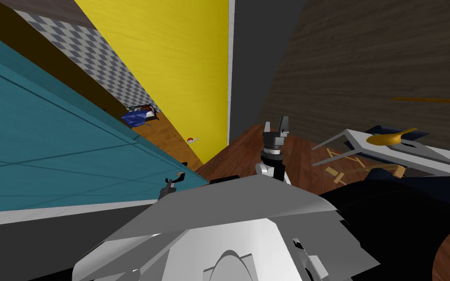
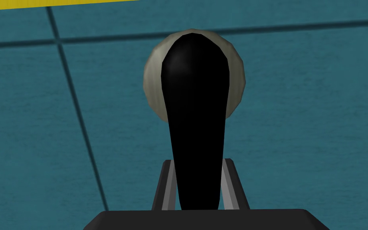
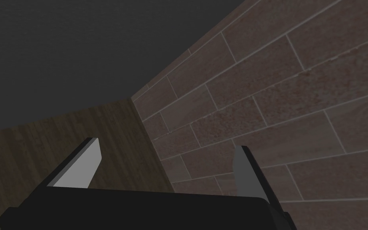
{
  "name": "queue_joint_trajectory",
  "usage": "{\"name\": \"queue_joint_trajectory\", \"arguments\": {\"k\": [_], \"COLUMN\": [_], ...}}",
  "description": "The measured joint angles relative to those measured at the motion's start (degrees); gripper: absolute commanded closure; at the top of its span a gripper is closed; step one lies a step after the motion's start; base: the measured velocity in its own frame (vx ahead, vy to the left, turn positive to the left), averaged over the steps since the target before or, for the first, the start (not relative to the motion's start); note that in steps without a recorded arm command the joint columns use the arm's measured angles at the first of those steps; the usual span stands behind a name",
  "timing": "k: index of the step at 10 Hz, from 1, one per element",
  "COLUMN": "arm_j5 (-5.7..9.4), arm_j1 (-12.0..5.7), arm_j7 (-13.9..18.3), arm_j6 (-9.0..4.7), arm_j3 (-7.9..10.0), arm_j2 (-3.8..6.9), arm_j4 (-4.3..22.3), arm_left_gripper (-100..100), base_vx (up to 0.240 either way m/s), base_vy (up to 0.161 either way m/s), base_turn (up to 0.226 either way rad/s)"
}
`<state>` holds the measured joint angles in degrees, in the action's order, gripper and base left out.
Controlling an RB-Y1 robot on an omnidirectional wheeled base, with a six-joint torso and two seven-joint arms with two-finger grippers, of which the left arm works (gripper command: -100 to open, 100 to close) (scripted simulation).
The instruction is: Pull the door open
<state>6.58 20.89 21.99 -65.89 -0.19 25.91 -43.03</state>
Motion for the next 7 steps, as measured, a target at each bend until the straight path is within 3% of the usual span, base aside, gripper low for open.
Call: {"name": "queue_joint_trajectory", "arguments": {"k": [2,3,4,7], "arm_j5": [-0.28,-0.39,-0.43,0.61], "arm_j1": [-0.11,-0.11,0.03,-3.36], "arm_j7": [0.47,0.61,0.62,-0.32], "arm_j6": [-1.67,-2.18,-2.16,-0.36], "arm_j3": [-0.56,-0.78,-0.84,-0.94], "arm_j2": [0.24,0.35,0.34,0.03], "arm_j4": [1.55,1.76,1.91,3.54], "arm_left_gripper": [100,100,100,100], "base_vx": [-0.268,-0.121,-0.171,-0.256], "base_vy": [0.049,0.028,0.023,0.046], "base_turn": [-0.187,-0.014,-0.168,-0.168]}}
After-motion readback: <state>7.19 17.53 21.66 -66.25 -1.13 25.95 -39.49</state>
